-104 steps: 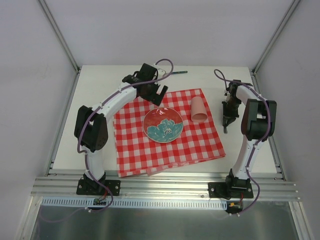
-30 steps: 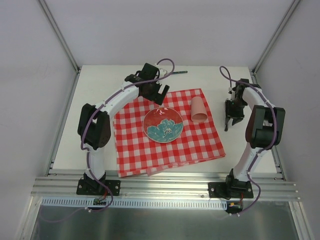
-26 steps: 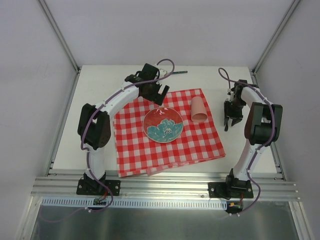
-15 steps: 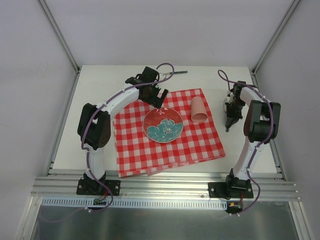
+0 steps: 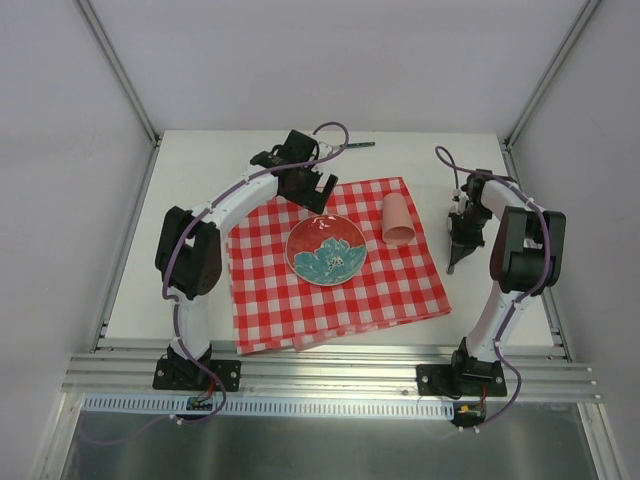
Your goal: Set the dinner table for one person
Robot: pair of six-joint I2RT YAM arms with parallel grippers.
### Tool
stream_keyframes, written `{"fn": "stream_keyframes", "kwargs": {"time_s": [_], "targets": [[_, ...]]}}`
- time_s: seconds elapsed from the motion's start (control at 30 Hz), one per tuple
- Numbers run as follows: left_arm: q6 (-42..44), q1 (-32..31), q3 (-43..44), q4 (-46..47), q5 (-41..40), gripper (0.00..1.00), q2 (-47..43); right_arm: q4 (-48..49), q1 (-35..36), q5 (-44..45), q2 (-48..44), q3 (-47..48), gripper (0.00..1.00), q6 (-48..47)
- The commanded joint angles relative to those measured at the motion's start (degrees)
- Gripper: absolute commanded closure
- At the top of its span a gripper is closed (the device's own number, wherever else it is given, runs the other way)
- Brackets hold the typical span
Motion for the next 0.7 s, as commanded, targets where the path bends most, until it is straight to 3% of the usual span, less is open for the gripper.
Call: {"fn": "stream_keyframes", "kwargs": {"time_s": [0.0, 0.03, 0.07, 0.17, 0.27, 0.57, 0.63, 0.67], "targets": [[-0.3, 0.3, 2.7, 0.0, 0.9, 0.01, -0.3, 0.2, 0.3, 1.6, -3.4, 1.3, 1.00, 1.3], [-0.4, 0.3, 3.0, 0.0, 0.9, 0.01, -0.3, 0.2, 0.3, 1.6, -3.2, 1.3, 1.00, 1.4], [-0.3, 0.3, 3.2, 0.1, 0.9, 0.01, -0.4, 0.7, 0.3, 1.7, -2.7, 1.4, 0.86, 1.4], [-0.1, 0.3, 2.8, 0.1, 0.8, 0.01, -0.5, 1.4, 0.4, 2.7, -0.8, 3.2, 0.66, 1.5], [0.2, 0.3, 1.8, 0.0, 0.3, 0.01, -0.9, 1.2, 0.5, 3.2, 3.2, 7.9, 0.60, 1.3], [1.8, 0.3, 0.6, 0.0, -1.5, 0.01, -2.4, 0.4, 2.9, 7.0, 11.7, 17.0, 0.60, 0.8], [1.8, 0.3, 0.8, 0.1, -1.5, 0.01, -2.2, -0.2, 3.4, 7.8, 11.6, 16.6, 0.66, 0.2], [1.7, 0.3, 0.8, 0.1, -1.3, 0.01, -2.2, -0.5, 4.1, 8.3, 11.3, 15.5, 0.74, -0.1]]}}
